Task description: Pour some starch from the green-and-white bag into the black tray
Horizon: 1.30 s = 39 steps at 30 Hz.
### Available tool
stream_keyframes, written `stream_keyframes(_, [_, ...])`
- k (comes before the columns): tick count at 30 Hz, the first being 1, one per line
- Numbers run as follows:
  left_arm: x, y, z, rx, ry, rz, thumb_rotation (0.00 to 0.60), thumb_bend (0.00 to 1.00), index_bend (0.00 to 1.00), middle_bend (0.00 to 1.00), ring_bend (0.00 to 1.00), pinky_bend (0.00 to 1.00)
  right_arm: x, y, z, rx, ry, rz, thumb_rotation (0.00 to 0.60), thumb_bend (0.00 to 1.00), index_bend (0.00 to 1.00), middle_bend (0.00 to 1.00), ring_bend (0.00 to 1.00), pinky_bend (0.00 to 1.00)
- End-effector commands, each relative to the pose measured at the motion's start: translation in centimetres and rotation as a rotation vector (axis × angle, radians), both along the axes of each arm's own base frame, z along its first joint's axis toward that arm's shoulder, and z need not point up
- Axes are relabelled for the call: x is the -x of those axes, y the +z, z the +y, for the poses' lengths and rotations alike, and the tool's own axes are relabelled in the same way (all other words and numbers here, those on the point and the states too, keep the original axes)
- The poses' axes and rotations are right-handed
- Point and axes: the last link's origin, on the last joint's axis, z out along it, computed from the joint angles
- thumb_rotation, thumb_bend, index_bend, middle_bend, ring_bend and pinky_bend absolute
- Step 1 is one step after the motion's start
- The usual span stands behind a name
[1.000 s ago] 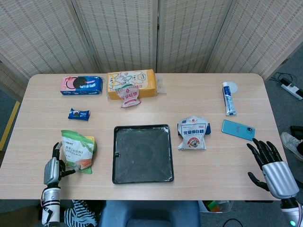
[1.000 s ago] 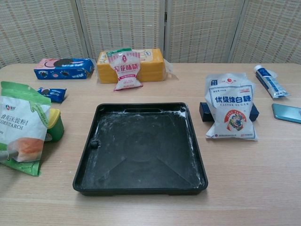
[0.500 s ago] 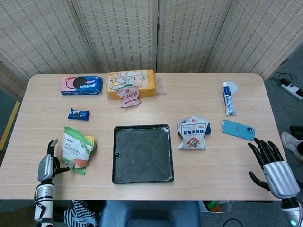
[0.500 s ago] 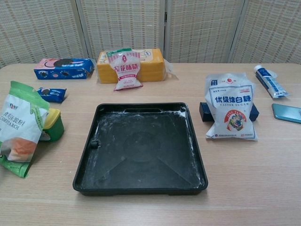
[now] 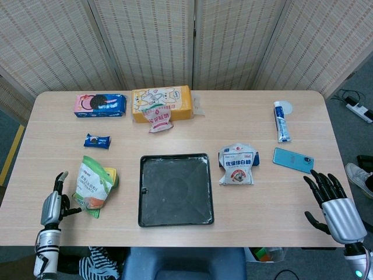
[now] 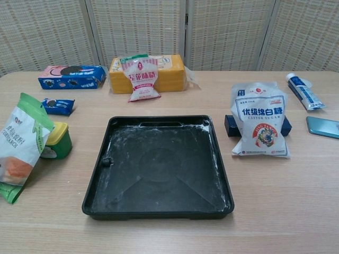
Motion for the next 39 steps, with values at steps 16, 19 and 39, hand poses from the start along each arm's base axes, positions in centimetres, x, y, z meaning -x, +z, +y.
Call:
stream_keyframes(16, [-1.8, -1.6, -1.2, 0.037, 0.084, 0.055, 0.600, 0.13, 0.00, 0.00, 0.80, 0.83, -0.3, 0.7, 1.0, -0.015, 0.048, -0.037, 0.600, 0.31, 0.00, 0.00, 0.00, 0.00])
stream_keyframes(19, [-2.2, -2.0, -1.2, 0.019, 0.079, 0.067, 0.600, 0.13, 0.00, 0.00, 0.81, 0.84, -0.4, 0.7, 1.1, -0.019, 0.053, -0.037, 0.600, 0.31, 0.00, 0.00, 0.00, 0.00])
stream_keyframes(39, [-3.3, -3.8, -0.9, 0.031, 0.097, 0.160, 0.600, 0.13, 0.00, 0.00, 0.81, 0.84, -0.5, 1.0, 1.5, -0.016, 0.079, -0.049, 0.600, 0.31, 0.00, 0.00, 0.00, 0.00])
